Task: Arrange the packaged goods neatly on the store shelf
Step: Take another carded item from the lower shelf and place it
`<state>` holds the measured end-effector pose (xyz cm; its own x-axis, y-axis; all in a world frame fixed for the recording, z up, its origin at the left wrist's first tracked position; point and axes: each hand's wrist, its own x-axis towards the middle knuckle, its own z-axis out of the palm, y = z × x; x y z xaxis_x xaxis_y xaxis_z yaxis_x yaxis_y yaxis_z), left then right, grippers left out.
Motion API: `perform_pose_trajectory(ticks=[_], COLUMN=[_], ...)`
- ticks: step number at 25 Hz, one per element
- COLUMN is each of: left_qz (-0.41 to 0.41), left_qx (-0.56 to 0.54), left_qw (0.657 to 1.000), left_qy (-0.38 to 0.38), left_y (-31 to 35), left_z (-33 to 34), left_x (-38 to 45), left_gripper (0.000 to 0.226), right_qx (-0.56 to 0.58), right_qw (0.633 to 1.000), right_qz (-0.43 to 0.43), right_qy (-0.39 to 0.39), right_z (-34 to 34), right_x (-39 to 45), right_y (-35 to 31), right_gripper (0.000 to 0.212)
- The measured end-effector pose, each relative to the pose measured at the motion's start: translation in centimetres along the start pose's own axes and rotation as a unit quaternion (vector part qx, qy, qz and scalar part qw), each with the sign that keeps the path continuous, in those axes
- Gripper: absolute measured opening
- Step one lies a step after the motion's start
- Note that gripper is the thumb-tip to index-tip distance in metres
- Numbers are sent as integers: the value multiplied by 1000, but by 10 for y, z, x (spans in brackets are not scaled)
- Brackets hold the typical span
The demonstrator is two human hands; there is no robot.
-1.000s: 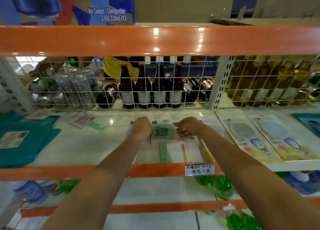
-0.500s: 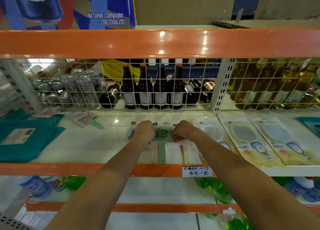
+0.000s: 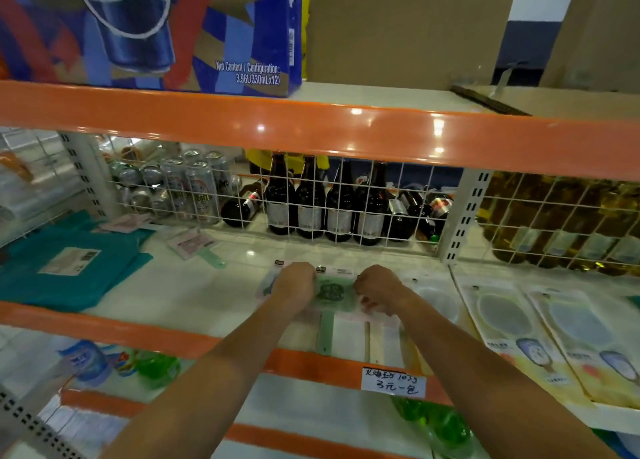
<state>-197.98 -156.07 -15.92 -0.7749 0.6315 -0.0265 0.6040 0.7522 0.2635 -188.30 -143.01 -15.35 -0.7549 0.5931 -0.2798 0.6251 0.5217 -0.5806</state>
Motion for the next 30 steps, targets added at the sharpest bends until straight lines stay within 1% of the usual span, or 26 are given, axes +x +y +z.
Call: perform_pose_trajectory(ticks=[1, 3, 6, 8, 10, 12, 15, 18, 20, 25, 30], left_qz=[0, 4, -16, -26, -40, -61, -85, -95, -101, -105, -84], left_qx=[5, 57, 123, 160, 175, 174, 159, 149, 152, 149, 139], left_qw=[1000, 998, 992, 987, 984, 982, 983, 983, 982, 983, 986], left_qy=[3, 6, 0, 1, 17, 31, 41, 46, 56, 29, 21], left_y=[-4, -14, -41, -63, -86, -108, -136, -171, -199, -260, -304], left_z=[-4, -12, -17, -18, -20, -26, -39, -54, -63, -83, -86], left_x=[-3, -11, -26, -39, -52, -61, -73, -83, -89, -101, -97], left_gripper=[25, 22, 31, 37, 42, 42, 42, 43, 43, 43, 44], right_qx=[-51, -129, -200, -244, -255, -241, -216, -241, -244, -247, -243], right_qw=[998, 986, 965, 948, 940, 938, 942, 929, 927, 933, 947], right_qz=[-32, -87, -154, -192, -222, -243, -255, -280, -283, -260, -210], right_qy=[22, 55, 73, 65, 55, 52, 40, 39, 38, 24, 25], right_z=[-1, 1, 16, 30, 46, 62, 84, 110, 127, 166, 186], right_x=[3, 10, 19, 19, 16, 13, 6, 0, -2, 0, 10], right_y=[-1, -7, -21, -34, -51, -72, -105, -139, -161, -204, -224], right_gripper=[22, 26, 28, 33, 35, 36, 35, 37, 38, 37, 35])
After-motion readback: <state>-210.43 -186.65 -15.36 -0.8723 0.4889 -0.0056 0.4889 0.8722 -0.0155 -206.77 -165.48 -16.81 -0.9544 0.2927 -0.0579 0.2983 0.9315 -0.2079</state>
